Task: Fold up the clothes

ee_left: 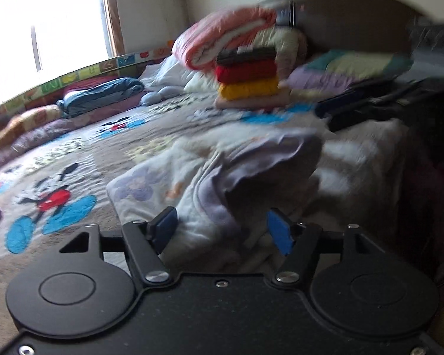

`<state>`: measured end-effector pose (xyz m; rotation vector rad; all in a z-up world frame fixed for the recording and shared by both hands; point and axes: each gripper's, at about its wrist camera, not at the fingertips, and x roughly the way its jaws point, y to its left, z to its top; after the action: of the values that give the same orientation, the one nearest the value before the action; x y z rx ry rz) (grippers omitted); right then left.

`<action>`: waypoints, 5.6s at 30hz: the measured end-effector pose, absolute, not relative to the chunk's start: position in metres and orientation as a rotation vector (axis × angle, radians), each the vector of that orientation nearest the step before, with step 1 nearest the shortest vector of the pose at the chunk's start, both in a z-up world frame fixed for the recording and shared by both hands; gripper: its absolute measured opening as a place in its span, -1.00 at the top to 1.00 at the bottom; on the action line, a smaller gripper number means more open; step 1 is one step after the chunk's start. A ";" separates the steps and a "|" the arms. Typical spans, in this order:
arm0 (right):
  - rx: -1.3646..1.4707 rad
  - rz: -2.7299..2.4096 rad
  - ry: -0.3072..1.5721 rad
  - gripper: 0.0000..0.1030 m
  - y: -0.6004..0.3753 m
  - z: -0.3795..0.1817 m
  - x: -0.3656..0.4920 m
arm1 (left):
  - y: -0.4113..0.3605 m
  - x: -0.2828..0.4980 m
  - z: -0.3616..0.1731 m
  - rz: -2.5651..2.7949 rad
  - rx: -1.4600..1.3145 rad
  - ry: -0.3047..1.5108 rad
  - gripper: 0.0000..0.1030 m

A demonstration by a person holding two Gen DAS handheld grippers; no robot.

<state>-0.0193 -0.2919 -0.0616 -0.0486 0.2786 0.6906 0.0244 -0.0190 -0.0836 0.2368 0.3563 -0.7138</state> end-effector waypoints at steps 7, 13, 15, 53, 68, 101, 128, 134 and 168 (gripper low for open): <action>0.187 0.609 0.269 0.21 -0.300 -0.059 0.019 | 0.032 0.041 -0.069 -0.633 -0.219 0.366 -0.27; 0.352 0.518 0.413 0.20 -0.300 -0.089 0.047 | 0.029 0.064 -0.090 -0.547 -0.402 0.536 -0.27; 0.395 0.473 0.452 0.18 -0.299 -0.097 0.044 | 0.028 0.071 -0.097 -0.516 -0.463 0.592 0.11; 1.165 0.502 0.725 0.61 -0.335 -0.186 0.054 | 0.053 0.069 -0.116 -0.465 -0.797 0.659 0.58; 0.342 0.490 0.342 0.34 -0.304 -0.087 0.041 | 0.021 0.081 -0.070 -0.480 -0.240 0.404 0.21; -0.189 0.569 0.315 0.32 -0.236 -0.066 0.090 | -0.041 0.134 -0.076 -0.723 0.217 0.368 0.50; -0.073 0.561 0.391 0.01 -0.252 -0.091 0.069 | -0.017 0.108 -0.090 -0.676 -0.029 0.402 0.07; 0.241 0.465 0.439 -0.03 -0.289 -0.091 0.062 | 0.028 0.099 -0.087 -0.501 -0.323 0.454 0.07; 0.773 0.530 0.665 0.01 -0.315 -0.163 0.086 | 0.039 0.093 -0.128 -0.406 -0.678 0.658 -0.19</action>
<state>0.0859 -0.3145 -0.1633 0.7726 0.6654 0.5298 0.0932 0.0385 -0.1281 -0.6779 0.6581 -0.4057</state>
